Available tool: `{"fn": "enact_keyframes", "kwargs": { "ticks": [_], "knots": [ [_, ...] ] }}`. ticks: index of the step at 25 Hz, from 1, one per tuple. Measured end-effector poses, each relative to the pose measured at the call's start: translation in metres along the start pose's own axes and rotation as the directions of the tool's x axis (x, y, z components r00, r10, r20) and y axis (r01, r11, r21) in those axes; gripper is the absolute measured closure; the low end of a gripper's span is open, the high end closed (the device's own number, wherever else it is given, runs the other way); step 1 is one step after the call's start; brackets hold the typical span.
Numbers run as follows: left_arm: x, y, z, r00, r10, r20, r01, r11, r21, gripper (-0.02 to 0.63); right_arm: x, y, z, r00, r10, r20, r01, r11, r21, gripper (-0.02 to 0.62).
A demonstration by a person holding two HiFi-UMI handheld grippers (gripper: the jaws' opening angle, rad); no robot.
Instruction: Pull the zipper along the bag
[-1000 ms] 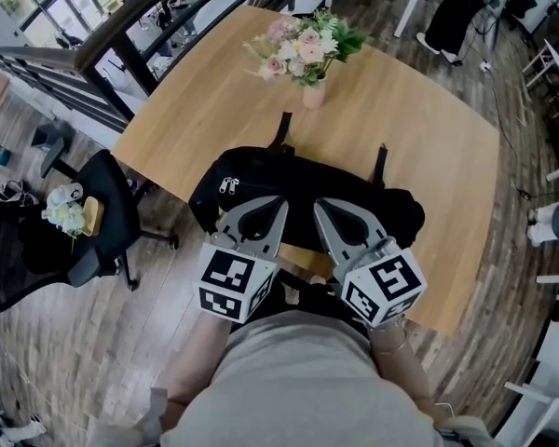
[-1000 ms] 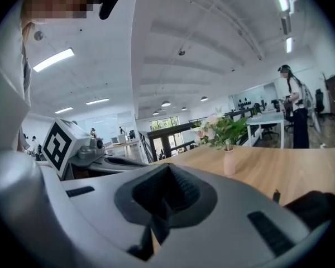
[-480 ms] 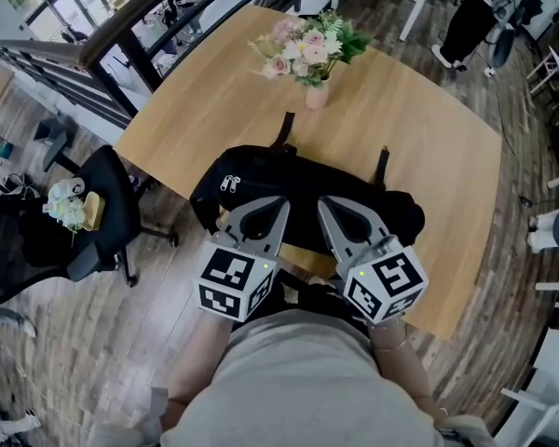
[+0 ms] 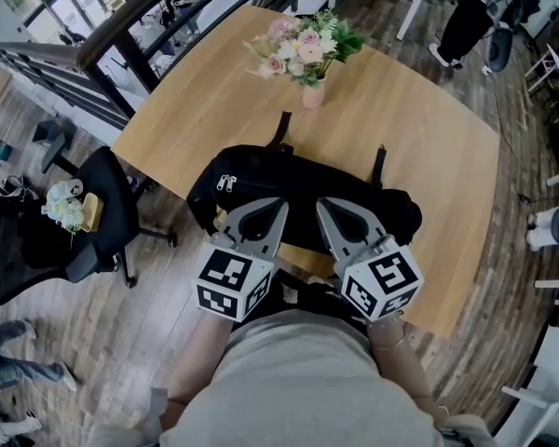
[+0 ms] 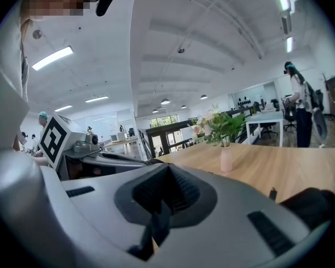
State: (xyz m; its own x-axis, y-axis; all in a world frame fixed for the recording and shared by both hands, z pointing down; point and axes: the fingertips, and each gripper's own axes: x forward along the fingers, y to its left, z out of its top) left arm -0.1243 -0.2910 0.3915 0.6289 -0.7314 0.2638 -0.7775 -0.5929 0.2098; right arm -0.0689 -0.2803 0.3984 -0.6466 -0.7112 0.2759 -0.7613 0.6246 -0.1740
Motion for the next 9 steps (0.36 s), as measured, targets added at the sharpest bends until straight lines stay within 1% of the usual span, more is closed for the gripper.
{"fn": "enact_keyframes", "kwargs": {
  "ticks": [3,9],
  "knots": [
    [0.0002,0.0029,-0.0014,1.0,0.01,-0.008,-0.01,1.0,0.008,0.591,-0.0003,0.0001,-0.0001,1.0,-0.003,-0.014,0.003,1.0,0.001,0.589],
    [0.0005,0.0049,-0.0068,0.999,0.017,-0.031,-0.016,1.0,0.013,0.591,0.0009,0.008,-0.0058,0.999,0.032,-0.026,-0.033,0.999,-0.022,0.589]
  ]
}}
